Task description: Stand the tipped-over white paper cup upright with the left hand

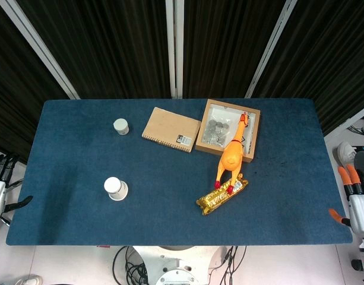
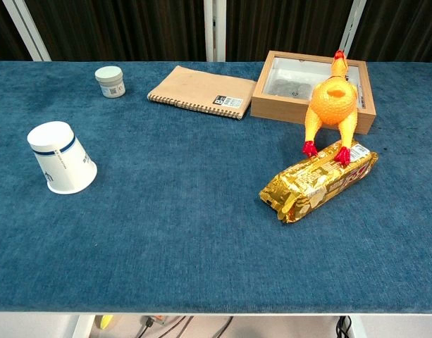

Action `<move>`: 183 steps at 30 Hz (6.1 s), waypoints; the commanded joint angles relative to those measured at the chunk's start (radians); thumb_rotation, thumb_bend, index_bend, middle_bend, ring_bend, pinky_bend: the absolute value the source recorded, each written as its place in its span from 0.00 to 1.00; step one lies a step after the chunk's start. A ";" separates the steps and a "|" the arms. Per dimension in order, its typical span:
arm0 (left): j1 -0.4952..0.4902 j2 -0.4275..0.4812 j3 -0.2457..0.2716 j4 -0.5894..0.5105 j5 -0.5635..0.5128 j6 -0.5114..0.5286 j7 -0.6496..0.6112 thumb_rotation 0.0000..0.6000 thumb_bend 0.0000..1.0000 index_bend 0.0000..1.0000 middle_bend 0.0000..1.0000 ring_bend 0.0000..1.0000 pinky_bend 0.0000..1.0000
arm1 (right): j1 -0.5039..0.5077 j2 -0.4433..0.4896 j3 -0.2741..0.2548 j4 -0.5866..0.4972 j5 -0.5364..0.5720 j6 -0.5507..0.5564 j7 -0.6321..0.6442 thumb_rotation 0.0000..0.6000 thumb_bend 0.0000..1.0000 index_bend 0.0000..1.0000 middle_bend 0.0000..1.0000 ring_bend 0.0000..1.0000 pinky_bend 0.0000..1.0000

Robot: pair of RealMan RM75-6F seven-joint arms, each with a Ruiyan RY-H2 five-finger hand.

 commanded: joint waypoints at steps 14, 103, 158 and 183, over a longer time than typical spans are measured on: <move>-0.004 0.034 0.018 -0.097 0.048 0.009 0.053 1.00 0.11 0.05 0.01 0.00 0.07 | -0.031 -0.004 0.047 0.032 -0.048 -0.028 0.035 1.00 0.01 0.00 0.00 0.00 0.00; -0.397 -0.434 0.081 0.309 0.107 -0.310 -0.551 1.00 0.16 0.32 0.28 0.02 0.10 | -0.071 0.043 0.135 0.055 -0.031 -0.208 0.188 1.00 0.08 0.00 0.00 0.00 0.00; -0.454 -0.249 -0.002 -0.243 -0.279 -0.512 0.592 1.00 0.16 0.20 0.20 0.00 0.05 | -0.060 0.027 0.138 0.092 -0.004 -0.266 0.196 1.00 0.08 0.00 0.00 0.00 0.00; -0.423 -0.296 -0.029 -0.158 -0.066 -0.378 0.079 1.00 0.19 0.42 0.42 0.04 0.07 | -0.054 0.026 0.140 0.098 0.014 -0.290 0.196 1.00 0.09 0.00 0.00 0.00 0.00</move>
